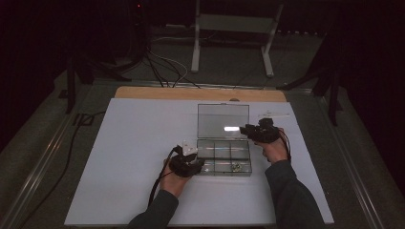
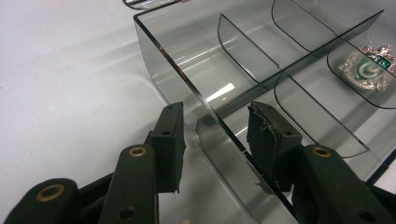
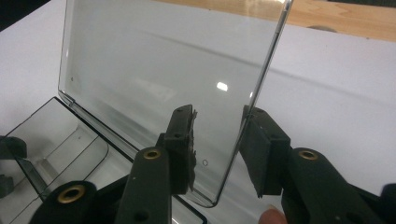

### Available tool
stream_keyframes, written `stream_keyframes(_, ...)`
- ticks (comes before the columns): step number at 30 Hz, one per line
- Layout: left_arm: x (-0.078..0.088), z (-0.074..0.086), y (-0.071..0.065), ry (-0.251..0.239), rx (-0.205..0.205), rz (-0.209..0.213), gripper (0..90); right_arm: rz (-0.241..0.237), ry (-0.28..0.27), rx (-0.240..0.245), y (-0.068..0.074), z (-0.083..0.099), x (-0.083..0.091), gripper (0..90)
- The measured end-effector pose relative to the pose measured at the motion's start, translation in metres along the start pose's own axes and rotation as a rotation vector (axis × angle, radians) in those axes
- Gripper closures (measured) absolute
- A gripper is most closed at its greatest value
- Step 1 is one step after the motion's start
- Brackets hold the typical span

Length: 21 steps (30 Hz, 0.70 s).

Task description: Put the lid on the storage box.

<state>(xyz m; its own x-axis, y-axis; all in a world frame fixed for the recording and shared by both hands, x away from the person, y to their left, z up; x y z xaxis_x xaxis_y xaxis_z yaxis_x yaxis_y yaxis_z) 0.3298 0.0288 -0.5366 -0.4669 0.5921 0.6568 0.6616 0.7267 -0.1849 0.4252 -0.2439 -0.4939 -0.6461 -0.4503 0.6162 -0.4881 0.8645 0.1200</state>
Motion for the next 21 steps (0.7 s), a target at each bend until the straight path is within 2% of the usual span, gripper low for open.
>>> stream_keyframes(21, 0.0, -0.0004, -0.0002, 0.001, 0.005, 0.001, 59.6, 0.015, -0.03, 0.063, 0.0039, 0.0014, 0.0074, 67.0)
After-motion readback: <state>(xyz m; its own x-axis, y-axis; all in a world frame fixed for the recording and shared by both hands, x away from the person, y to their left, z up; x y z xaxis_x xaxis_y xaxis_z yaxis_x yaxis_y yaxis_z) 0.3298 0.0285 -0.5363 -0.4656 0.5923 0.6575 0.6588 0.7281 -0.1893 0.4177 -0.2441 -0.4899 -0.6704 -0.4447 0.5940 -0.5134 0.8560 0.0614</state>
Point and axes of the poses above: each handheld gripper's, and its own axes: x roughly backward along the jaws, z roughly out of its underside, y roughly to its left, the point moved 3 cm from there along -x, roughly forward along the jaws, and after that the axes turned 6 degrees about z, right-handed, at the moved point
